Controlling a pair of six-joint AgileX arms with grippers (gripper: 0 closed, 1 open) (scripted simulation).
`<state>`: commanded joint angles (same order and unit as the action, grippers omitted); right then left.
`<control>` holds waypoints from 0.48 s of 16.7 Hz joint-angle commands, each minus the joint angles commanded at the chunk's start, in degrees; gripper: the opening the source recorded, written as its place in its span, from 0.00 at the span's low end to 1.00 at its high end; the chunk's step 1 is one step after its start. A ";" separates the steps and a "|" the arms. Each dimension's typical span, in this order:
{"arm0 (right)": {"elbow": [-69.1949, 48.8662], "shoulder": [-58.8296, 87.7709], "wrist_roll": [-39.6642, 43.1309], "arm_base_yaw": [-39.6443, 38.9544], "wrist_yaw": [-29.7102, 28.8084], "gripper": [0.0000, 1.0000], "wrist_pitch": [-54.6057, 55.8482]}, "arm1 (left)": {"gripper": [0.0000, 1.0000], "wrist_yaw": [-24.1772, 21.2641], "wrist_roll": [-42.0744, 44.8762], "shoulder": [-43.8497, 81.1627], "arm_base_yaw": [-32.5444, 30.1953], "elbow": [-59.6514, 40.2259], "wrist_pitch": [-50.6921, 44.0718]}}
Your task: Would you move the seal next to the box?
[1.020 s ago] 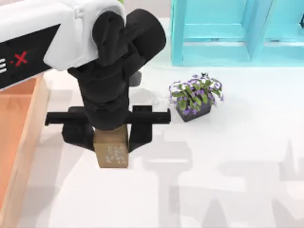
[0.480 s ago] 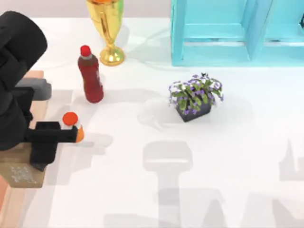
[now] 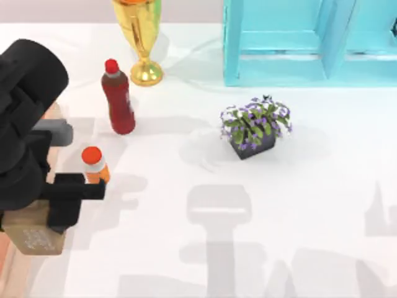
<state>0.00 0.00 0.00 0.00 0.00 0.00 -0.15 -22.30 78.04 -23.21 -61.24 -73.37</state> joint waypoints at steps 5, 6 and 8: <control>0.00 0.00 0.00 0.00 0.00 1.00 0.00 | 0.00 0.09 0.24 0.43 0.19 7.95 8.63; 0.00 0.00 0.00 0.00 0.00 1.00 0.00 | 0.00 0.09 0.25 0.44 0.19 8.10 8.79; 0.00 0.00 0.00 0.00 0.00 1.00 0.00 | 0.00 0.09 0.25 0.44 0.19 8.10 8.79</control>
<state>0.00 0.00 0.00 0.00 0.00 0.00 -0.07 -22.05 78.47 -23.02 -53.14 -64.59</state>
